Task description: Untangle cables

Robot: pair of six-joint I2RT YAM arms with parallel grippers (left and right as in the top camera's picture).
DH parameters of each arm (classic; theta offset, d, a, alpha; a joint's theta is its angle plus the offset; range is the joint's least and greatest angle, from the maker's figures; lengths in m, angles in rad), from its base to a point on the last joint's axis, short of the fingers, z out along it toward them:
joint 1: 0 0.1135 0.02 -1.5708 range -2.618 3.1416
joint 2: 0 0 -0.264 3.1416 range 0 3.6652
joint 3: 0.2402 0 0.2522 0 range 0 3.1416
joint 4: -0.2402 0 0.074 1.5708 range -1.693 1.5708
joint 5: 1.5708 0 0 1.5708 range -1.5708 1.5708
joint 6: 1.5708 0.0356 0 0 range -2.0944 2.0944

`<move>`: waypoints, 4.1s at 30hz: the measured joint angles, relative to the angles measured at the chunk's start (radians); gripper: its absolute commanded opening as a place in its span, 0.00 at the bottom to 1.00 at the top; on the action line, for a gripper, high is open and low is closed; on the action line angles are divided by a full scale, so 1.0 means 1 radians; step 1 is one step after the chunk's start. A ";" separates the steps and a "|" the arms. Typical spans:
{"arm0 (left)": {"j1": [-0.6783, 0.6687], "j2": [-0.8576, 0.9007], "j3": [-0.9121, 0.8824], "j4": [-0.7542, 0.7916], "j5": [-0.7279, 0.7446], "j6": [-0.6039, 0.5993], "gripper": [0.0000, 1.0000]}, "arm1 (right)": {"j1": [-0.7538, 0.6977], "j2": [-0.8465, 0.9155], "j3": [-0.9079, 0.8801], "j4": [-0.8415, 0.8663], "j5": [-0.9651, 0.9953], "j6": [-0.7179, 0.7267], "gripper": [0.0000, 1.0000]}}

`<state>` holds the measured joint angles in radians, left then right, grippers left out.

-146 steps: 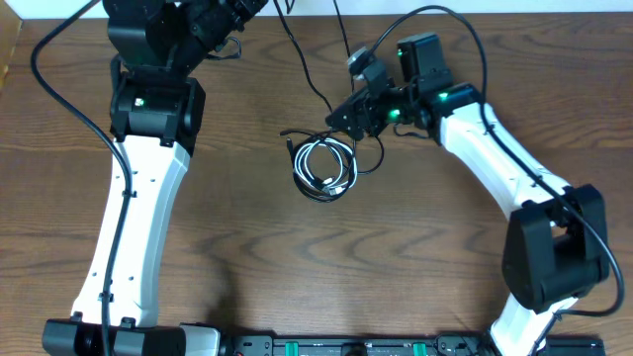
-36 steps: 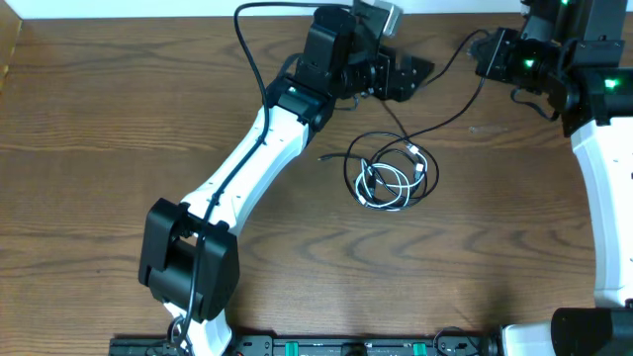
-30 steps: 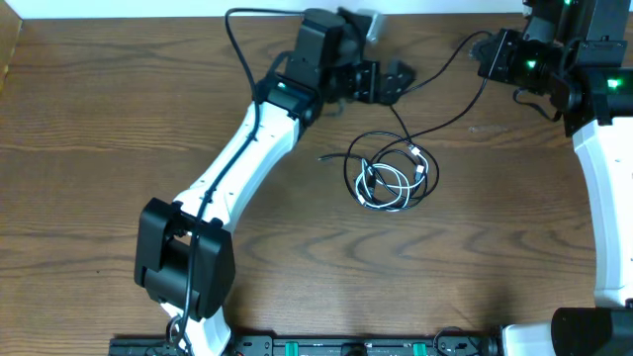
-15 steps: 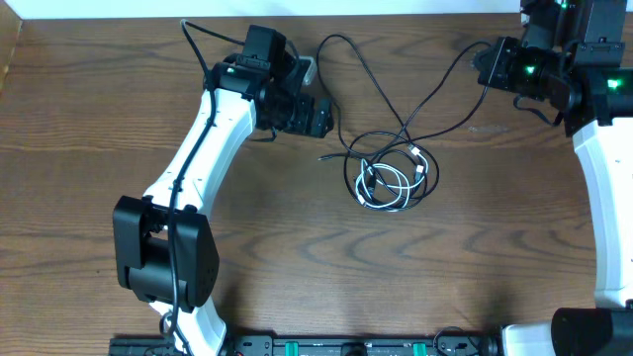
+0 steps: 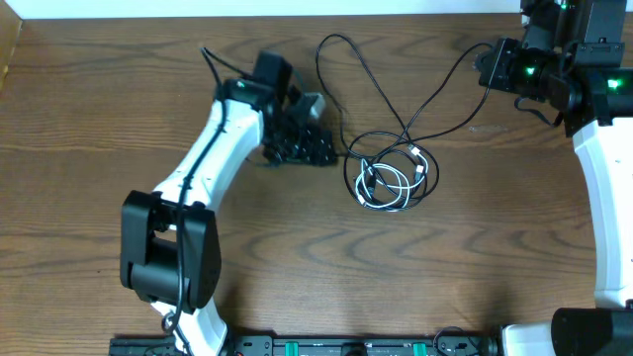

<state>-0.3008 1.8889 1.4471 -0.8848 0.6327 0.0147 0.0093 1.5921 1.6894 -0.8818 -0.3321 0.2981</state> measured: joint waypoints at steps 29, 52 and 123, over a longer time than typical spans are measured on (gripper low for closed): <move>-0.148 0.056 -0.098 0.422 -0.060 -0.393 0.37 | 0.000 0.000 0.000 -0.023 0.011 -0.023 0.01; -0.129 0.099 -0.077 0.310 -0.095 -0.354 0.07 | 0.000 0.000 0.000 -0.072 0.070 -0.029 0.01; 0.343 -0.570 0.034 0.457 -0.312 -0.347 0.07 | 0.175 0.189 0.050 0.029 -0.191 -0.413 0.90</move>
<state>0.0418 1.3186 1.4811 -0.4282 0.3202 -0.3321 0.1844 1.7809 1.7397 -0.8532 -0.5232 -0.1146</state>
